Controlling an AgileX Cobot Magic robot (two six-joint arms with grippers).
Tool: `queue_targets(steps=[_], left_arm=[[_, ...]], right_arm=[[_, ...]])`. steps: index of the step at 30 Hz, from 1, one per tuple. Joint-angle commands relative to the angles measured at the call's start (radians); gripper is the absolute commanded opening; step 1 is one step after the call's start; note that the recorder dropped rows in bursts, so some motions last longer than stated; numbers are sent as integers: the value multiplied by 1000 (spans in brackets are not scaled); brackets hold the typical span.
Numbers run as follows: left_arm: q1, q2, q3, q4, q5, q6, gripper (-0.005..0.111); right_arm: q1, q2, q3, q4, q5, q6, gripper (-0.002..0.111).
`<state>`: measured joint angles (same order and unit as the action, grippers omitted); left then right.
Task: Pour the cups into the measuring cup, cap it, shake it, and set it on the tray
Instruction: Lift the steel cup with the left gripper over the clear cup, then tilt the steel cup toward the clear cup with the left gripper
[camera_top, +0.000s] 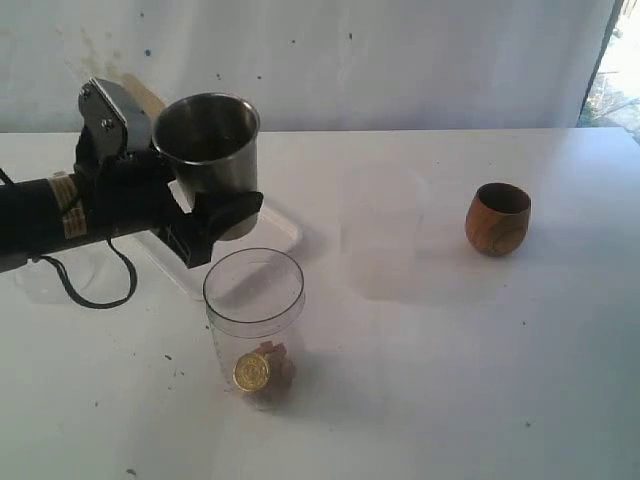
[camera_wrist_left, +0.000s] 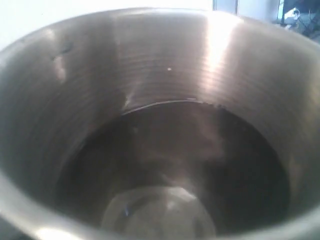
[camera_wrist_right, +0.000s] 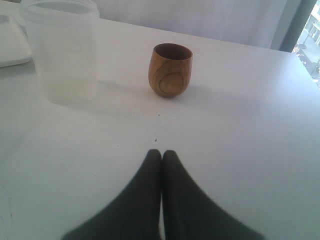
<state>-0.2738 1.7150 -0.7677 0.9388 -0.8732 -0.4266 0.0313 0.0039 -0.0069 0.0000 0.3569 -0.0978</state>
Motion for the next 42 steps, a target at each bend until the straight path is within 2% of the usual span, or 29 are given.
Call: queue_targets(steps=[1,5,13,22,32,42], left_arm=[[-6,-14,-14,14,-29,20,0],[-6,-14,-14,72,4,94,0],[-4,-14,-14,68,1,179,0],[83,-14,-14,64,-111,170,0],[85,-14,-14,143,-96,174,0],[85,-14,-14,192,-97,305,0]], right_arm=[[-3,-4,7,0,-6,4,0],[-3,-4,7,0,-6,4,0],[-3,-4,7,0,-6,4,0],[-3,-4,7,0,-6,4,0],[-3,-4,7,0,-9,36,0],[-3,-4,7,0,-9,36,0]])
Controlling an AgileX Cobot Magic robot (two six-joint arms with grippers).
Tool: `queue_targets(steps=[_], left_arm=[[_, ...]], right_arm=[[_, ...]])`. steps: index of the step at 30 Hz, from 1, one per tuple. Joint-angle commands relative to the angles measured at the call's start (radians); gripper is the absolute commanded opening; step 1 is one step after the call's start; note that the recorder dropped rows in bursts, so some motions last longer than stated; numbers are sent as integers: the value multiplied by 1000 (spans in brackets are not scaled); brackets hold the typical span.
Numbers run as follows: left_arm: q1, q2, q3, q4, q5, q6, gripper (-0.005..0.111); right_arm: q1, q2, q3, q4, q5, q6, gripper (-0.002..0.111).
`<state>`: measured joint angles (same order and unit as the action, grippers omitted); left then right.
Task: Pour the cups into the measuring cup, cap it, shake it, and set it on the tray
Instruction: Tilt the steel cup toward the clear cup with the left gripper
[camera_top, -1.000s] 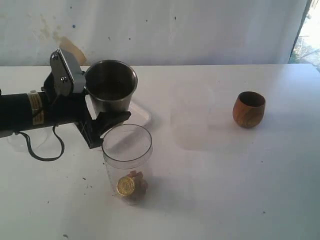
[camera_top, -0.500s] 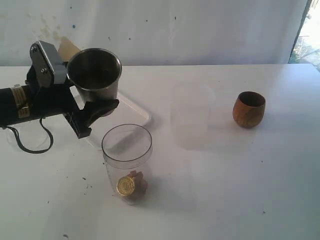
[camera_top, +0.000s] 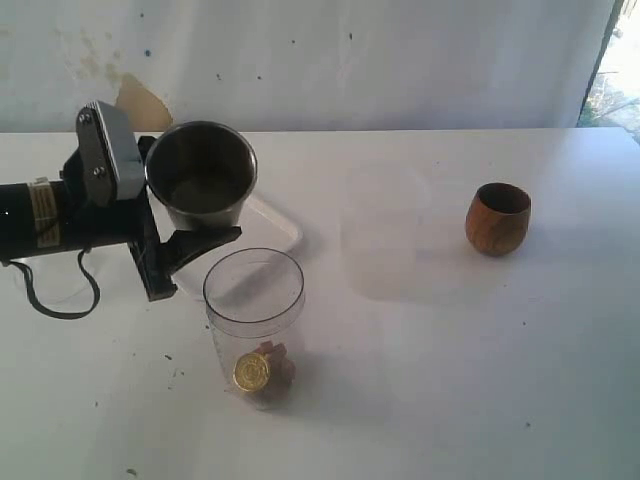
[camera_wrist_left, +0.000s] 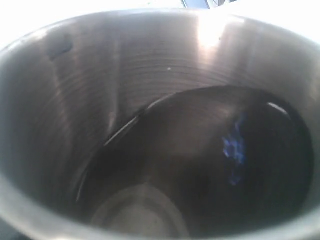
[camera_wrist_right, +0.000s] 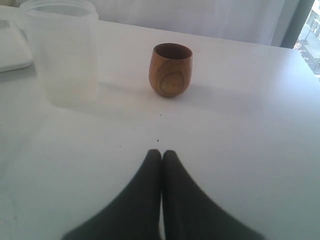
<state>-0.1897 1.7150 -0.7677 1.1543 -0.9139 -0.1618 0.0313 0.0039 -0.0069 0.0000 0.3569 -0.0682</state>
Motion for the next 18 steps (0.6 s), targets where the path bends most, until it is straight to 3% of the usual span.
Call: queue_targets(steps=[1,18], left_arm=[[1,-14,-14,-24,-57,54,0],[-1,-14,-14,-28,-128,217,0]], right_arm=[[-3,-4,7,0,-9,6,0],[-3,-4,7,0,-9,6,0]])
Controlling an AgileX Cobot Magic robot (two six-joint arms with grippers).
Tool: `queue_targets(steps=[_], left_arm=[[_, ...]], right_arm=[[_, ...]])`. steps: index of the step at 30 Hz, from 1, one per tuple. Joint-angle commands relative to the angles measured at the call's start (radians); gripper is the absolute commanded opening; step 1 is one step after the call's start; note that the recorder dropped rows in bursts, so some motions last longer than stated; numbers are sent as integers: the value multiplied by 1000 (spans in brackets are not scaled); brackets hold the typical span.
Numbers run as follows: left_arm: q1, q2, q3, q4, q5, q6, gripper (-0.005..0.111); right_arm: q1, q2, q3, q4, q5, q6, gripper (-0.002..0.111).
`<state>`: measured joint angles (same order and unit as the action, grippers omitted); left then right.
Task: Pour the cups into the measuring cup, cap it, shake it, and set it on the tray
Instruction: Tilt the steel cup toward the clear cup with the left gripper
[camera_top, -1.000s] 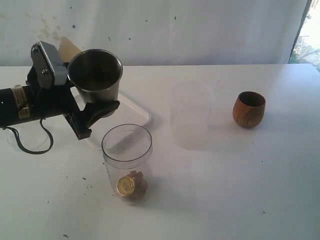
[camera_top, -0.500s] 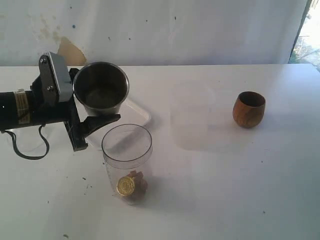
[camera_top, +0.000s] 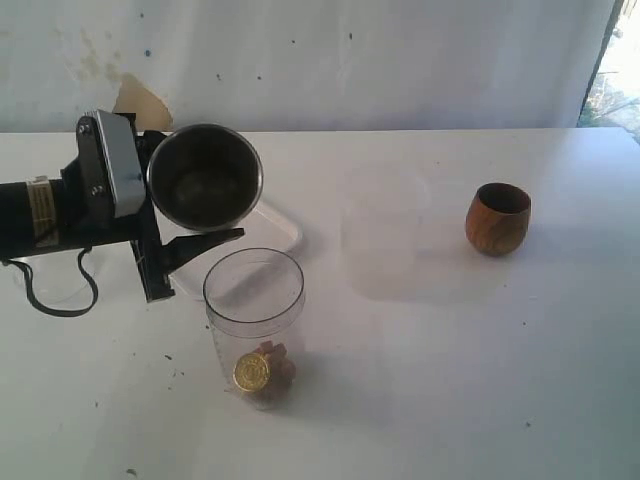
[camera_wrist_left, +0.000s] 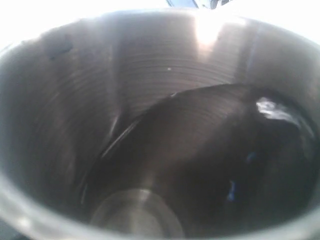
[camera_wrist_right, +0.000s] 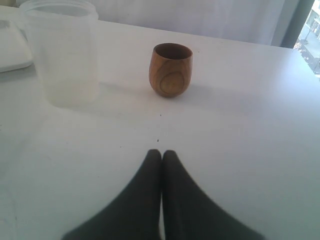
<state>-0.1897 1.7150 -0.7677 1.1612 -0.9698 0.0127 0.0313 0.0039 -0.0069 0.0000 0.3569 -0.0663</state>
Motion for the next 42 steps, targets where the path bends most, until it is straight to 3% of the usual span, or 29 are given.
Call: queue_targets(steps=[1,27,33,42], left_arm=[[-1,-14,-14,-35,-72,49,0],[-5,-14,-14,-74,-53,98,0],[-45,-14,-14,-83,-53,56,0],[-55,-14,-14,-83,-37,160,0]], right_arm=[[-3,-4,7,0,-9,4,0],[-3,-4,7,0,-9,4,0],[-3,-4,7,0,-9,4,0],[-3,-4,7,0,-9,4,0]])
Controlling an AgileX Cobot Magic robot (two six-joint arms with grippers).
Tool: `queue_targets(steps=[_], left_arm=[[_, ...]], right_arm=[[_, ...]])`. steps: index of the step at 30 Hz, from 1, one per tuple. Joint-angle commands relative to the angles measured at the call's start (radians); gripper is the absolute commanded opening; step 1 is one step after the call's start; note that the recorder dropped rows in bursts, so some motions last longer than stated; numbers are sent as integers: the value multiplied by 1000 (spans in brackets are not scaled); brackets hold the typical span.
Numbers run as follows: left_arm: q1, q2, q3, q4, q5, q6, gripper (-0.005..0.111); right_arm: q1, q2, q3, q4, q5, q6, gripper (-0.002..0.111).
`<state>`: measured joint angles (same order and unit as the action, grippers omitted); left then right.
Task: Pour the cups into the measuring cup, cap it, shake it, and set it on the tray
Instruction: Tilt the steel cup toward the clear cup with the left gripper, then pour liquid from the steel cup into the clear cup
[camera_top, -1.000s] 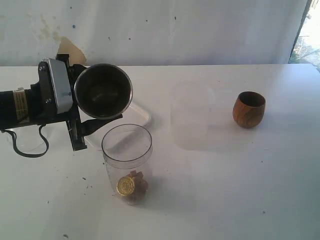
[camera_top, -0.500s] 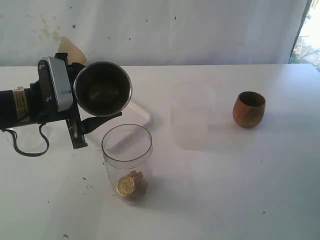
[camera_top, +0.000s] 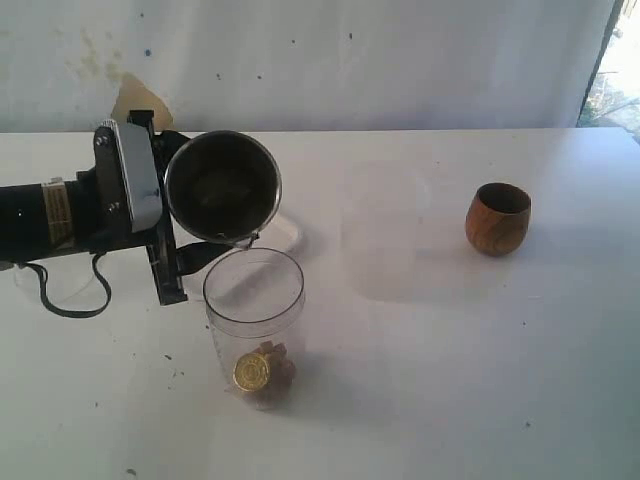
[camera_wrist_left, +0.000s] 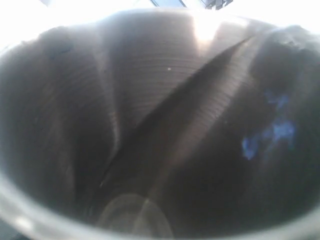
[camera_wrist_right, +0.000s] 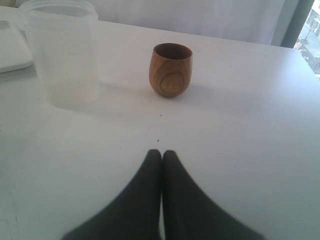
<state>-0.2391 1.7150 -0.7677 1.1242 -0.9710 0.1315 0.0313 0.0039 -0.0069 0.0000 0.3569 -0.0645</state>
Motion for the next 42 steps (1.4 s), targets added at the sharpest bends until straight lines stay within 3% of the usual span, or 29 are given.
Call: queue_targets(steps=[1,42], left_arm=[[-5,-14,-14,-46,-35,59,0],[-5,-14,-14,-139,-29,298,0]], right_arm=[[-3,-4,7,0,-9,3,0],[-3,-4,7,0,-9,3,0]])
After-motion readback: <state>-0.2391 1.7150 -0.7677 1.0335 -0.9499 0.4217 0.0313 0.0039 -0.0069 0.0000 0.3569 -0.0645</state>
